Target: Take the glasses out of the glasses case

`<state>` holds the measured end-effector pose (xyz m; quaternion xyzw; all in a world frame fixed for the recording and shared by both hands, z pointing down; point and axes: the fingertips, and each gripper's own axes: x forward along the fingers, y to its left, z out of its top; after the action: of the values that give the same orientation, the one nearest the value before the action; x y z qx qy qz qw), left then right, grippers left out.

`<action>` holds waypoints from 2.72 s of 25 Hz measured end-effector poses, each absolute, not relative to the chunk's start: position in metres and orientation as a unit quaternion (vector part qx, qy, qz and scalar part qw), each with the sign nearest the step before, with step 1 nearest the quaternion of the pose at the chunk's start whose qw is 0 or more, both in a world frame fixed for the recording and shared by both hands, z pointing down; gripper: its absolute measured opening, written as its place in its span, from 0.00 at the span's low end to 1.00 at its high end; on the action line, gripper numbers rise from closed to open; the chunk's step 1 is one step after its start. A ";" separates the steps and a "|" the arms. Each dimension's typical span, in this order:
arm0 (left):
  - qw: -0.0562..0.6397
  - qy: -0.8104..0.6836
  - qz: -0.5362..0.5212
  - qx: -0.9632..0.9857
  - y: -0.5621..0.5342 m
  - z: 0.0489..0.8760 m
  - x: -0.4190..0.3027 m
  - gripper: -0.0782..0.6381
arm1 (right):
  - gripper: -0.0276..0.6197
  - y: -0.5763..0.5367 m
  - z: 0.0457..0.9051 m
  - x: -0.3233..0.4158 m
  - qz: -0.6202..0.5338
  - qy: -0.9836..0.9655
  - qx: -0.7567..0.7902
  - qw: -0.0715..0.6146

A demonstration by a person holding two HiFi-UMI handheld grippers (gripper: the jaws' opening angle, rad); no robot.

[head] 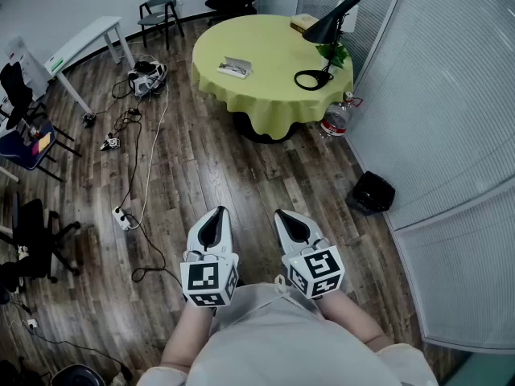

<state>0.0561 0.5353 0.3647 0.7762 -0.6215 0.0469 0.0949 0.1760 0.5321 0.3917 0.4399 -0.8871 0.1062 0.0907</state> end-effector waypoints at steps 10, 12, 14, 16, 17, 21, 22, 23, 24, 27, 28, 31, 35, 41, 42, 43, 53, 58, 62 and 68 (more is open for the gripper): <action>0.104 -0.627 0.048 0.771 0.509 0.370 0.035 0.12 | 0.04 0.507 0.397 0.152 0.107 -0.893 0.427 0.099; 0.108 -0.627 0.050 0.770 0.500 0.374 0.027 0.12 | 0.04 0.499 0.398 0.142 0.097 -0.895 0.423 0.105; 0.114 -0.625 0.051 0.770 0.488 0.378 0.019 0.12 | 0.04 0.486 0.400 0.133 0.096 -0.894 0.424 0.109; 0.118 -0.623 0.052 0.772 0.472 0.381 0.009 0.12 | 0.04 0.472 0.403 0.123 0.101 -0.892 0.425 0.112; 0.119 -0.622 0.052 0.772 0.463 0.381 0.003 0.12 | 0.04 0.464 0.404 0.117 0.103 -0.892 0.426 0.113; 0.119 -0.615 0.050 0.778 0.425 0.379 -0.023 0.12 | 0.04 0.428 0.405 0.092 0.112 -0.887 0.432 0.115; 0.119 -0.612 0.050 0.780 0.415 0.379 -0.031 0.12 | 0.04 0.417 0.405 0.084 0.115 -0.886 0.434 0.115; 0.119 -0.610 0.051 0.782 0.405 0.378 -0.039 0.12 | 0.04 0.407 0.404 0.076 0.118 -0.885 0.436 0.115; 0.118 -0.607 0.052 0.784 0.394 0.377 -0.048 0.12 | 0.04 0.397 0.404 0.067 0.120 -0.884 0.438 0.115; 0.110 -0.599 0.056 0.791 0.363 0.373 -0.075 0.12 | 0.04 0.368 0.400 0.037 0.121 -0.881 0.443 0.114; 0.107 -0.597 0.057 0.793 0.354 0.371 -0.084 0.12 | 0.04 0.358 0.399 0.028 0.121 -0.880 0.446 0.113; 0.101 -0.591 0.059 0.798 0.330 0.367 -0.111 0.12 | 0.04 0.332 0.396 0.002 0.123 -0.876 0.453 0.111; 0.103 -0.585 0.065 0.802 0.302 0.369 -0.148 0.12 | 0.04 0.299 0.400 -0.033 0.125 -0.874 0.455 0.115; 0.125 -0.589 0.070 0.795 0.272 0.383 -0.186 0.12 | 0.04 0.267 0.412 -0.063 0.145 -0.868 0.458 0.126; 0.130 -0.590 0.071 0.794 0.267 0.386 -0.189 0.12 | 0.04 0.263 0.414 -0.065 0.149 -0.868 0.457 0.128; 0.133 -0.590 0.073 0.793 0.261 0.389 -0.191 0.12 | 0.04 0.257 0.417 -0.066 0.152 -0.867 0.457 0.130; 0.106 -0.579 0.076 0.805 0.162 0.389 -0.177 0.12 | 0.04 0.153 0.432 -0.059 0.168 -0.869 0.448 0.124; 0.116 -0.575 0.072 0.807 0.085 0.387 -0.157 0.12 | 0.04 0.073 0.427 -0.044 0.165 -0.875 0.438 0.121; 0.124 -0.583 0.076 0.800 0.015 0.386 -0.139 0.12 | 0.04 0.006 0.418 -0.023 0.159 -0.880 0.430 0.128; 0.130 -0.595 0.079 0.789 -0.090 0.396 -0.112 0.12 | 0.04 -0.099 0.427 0.015 0.160 -0.877 0.429 0.144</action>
<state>-0.1119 -0.0902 0.3955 0.7894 -0.5947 0.0791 0.1303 0.0150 -0.0994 0.4271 0.4294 -0.8772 0.1598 0.1436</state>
